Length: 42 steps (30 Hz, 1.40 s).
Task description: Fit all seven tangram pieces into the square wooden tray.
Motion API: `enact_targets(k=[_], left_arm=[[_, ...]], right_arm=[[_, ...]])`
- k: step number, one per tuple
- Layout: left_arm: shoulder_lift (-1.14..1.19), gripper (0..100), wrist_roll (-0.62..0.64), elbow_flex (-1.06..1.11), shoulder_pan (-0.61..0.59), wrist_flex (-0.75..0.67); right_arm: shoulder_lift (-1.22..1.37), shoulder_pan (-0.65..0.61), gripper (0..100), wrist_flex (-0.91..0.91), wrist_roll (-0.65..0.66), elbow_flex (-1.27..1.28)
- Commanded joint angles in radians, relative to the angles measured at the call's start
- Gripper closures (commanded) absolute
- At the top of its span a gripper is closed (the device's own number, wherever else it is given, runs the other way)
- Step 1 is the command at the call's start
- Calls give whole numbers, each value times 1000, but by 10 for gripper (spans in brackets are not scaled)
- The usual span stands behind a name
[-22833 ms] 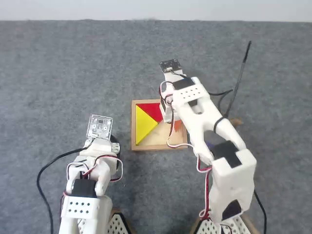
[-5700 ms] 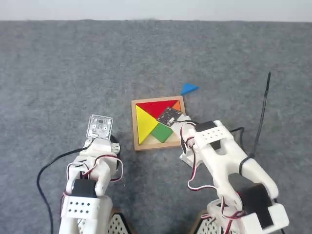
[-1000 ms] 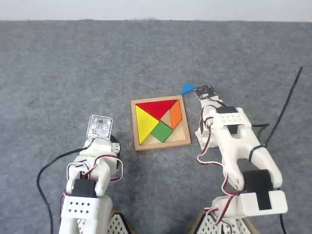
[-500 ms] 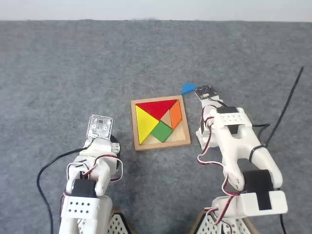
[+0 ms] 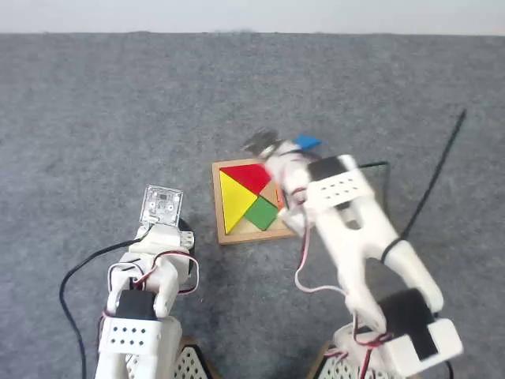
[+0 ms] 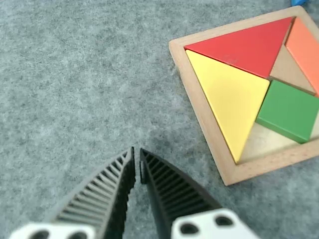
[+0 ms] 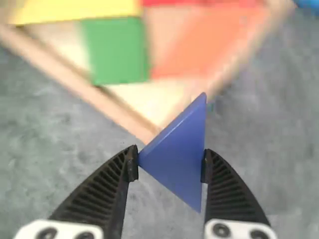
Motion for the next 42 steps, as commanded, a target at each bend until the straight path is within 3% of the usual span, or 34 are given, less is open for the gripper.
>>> enact_targets(k=[1,12,21,27,37,42], left_arm=[[-12,985,6,-8,-3,5],[-12,985,6,-8,-3,5],[-12,985,6,-8,-3,5],[-12,985,6,-8,-3,5],[-12,985,6,-8,-3,5],[-12,985,6,-8,-3,5]], right_arm=[[-58,-108,876,-5,218,-60],[5,-127,876,-62,523,-61],[130,-124,876,-58,865,-94],[134,-58,872,-59,1059,-94],[137,-44,871,-59,1200,-94],[136,-44,772,-59,1198,-91]])
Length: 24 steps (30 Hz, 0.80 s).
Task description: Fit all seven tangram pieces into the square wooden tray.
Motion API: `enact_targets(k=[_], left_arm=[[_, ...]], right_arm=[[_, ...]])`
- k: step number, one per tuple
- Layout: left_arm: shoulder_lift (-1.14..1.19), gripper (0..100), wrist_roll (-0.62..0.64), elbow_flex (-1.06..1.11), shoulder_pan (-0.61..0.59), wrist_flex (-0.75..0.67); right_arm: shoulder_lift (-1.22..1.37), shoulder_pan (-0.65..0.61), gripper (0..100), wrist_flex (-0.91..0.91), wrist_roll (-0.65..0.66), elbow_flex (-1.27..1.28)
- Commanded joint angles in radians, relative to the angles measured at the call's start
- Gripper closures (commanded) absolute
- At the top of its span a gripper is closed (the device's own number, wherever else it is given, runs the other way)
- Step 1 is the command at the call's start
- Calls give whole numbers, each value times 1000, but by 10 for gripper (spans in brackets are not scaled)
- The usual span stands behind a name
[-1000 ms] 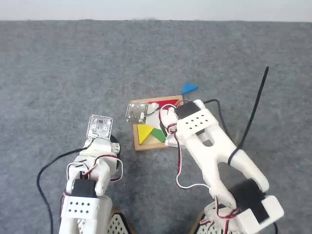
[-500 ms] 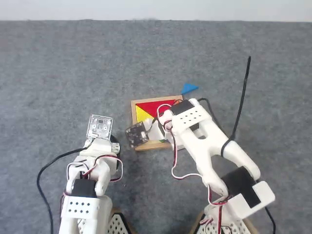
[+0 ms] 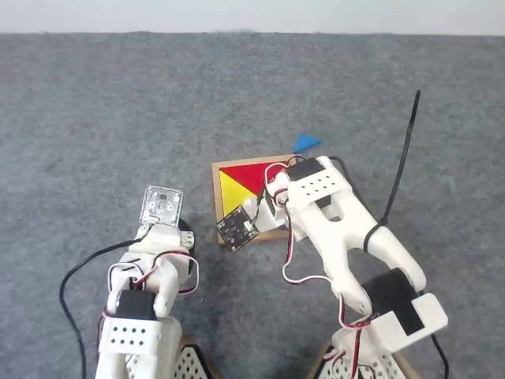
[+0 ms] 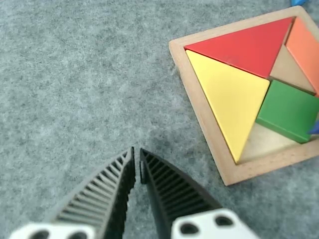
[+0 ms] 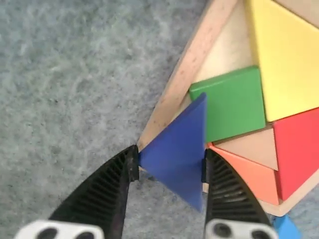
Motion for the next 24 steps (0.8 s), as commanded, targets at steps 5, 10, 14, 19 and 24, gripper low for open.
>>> enact_targets(k=[5,10,14,19,24], left_arm=[[-12,985,6,-8,-3,5],[-12,985,6,-8,-3,5],[-12,985,6,-8,-3,5],[-12,985,6,-8,-3,5],[-12,985,6,-8,-3,5]], right_arm=[[-10,42,739,-10,14,-57],[-16,64,739,-10,-31,-78],[-16,59,739,-8,-249,-160],[-24,41,848,113,-657,-293],[-65,39,971,272,-1002,-350]])
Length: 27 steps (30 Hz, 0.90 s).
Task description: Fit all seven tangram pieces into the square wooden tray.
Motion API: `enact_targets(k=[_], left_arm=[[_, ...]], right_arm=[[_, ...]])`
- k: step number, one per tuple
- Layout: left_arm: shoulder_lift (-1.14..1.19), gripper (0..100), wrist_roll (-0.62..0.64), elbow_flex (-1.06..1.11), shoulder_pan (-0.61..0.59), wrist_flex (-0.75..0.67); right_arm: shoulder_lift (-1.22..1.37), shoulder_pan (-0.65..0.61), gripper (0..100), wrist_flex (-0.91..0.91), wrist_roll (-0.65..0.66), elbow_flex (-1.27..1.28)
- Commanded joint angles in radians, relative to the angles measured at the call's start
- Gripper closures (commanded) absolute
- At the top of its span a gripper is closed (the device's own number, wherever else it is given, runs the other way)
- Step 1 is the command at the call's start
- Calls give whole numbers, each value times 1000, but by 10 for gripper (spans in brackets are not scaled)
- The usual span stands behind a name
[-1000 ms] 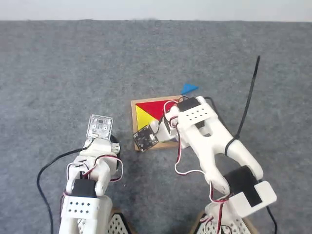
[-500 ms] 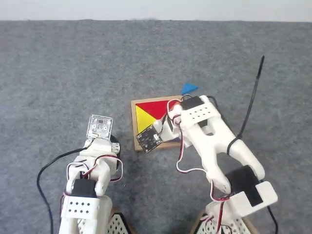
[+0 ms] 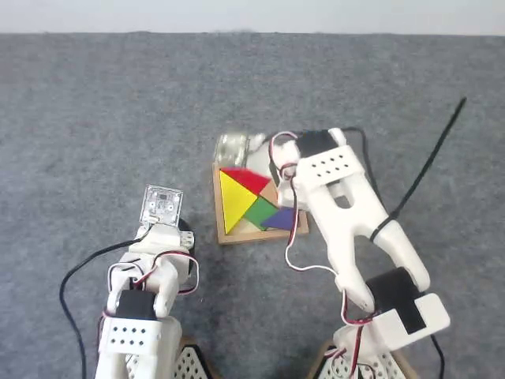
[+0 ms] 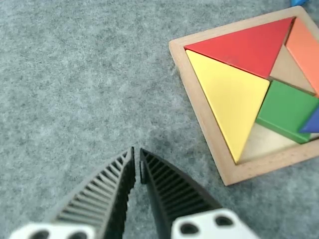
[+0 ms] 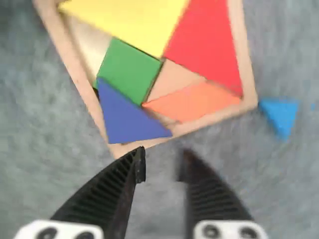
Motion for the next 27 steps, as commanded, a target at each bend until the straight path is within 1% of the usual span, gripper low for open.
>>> enact_targets(k=[1,3,5,8,10,14,27], left_arm=[[-12,985,6,-8,-3,5],[-12,985,6,-8,-3,5],[-12,985,6,-8,-3,5],[-12,985,6,-8,-3,5],[-12,985,6,-8,-3,5],[-12,985,6,-8,-3,5],[-12,985,6,-8,-5,5]], right_arm=[[-84,-15,988,87,-321,-25],[-150,-18,990,-36,-376,110],[-259,-15,993,-216,-434,282],[-430,-19,993,-463,-575,559],[-512,-41,993,-573,-628,697],[-556,-71,993,-558,-618,772],[-555,-68,993,-552,-617,832]])
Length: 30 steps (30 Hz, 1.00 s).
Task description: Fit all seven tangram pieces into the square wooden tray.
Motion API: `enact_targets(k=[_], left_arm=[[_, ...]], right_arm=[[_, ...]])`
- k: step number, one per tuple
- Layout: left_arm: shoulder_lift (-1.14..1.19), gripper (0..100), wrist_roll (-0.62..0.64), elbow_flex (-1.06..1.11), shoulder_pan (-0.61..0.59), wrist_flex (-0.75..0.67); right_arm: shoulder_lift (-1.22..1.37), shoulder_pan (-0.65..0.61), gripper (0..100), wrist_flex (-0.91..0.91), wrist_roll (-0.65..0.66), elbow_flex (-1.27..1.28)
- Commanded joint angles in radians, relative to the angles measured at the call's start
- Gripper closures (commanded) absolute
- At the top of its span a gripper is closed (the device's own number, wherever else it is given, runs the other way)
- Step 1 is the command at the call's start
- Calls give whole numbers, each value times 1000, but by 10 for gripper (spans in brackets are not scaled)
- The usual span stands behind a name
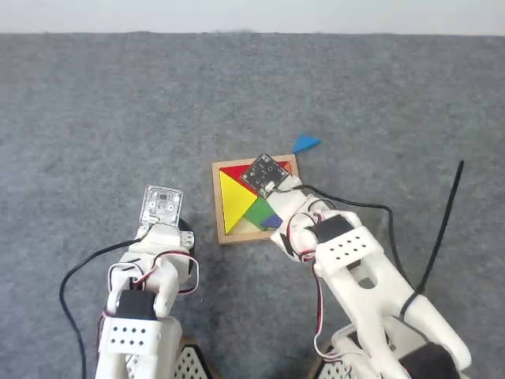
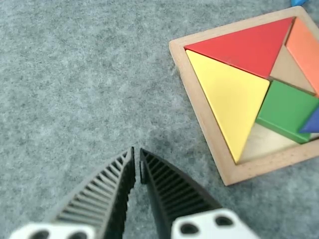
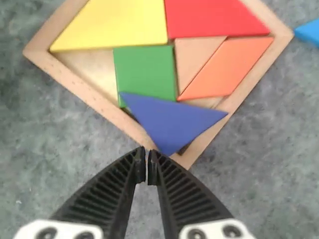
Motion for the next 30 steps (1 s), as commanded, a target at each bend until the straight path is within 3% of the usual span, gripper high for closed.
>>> enact_targets(k=[1,23,30], left_arm=[[-12,985,6,-8,-5,5],[-12,985,6,-8,-3,5],[-12,985,6,-8,-3,5]], right_arm=[[-42,4,993,-13,-12,-5],[134,48,993,-88,-5,-61],[205,142,993,-90,3,-129]])
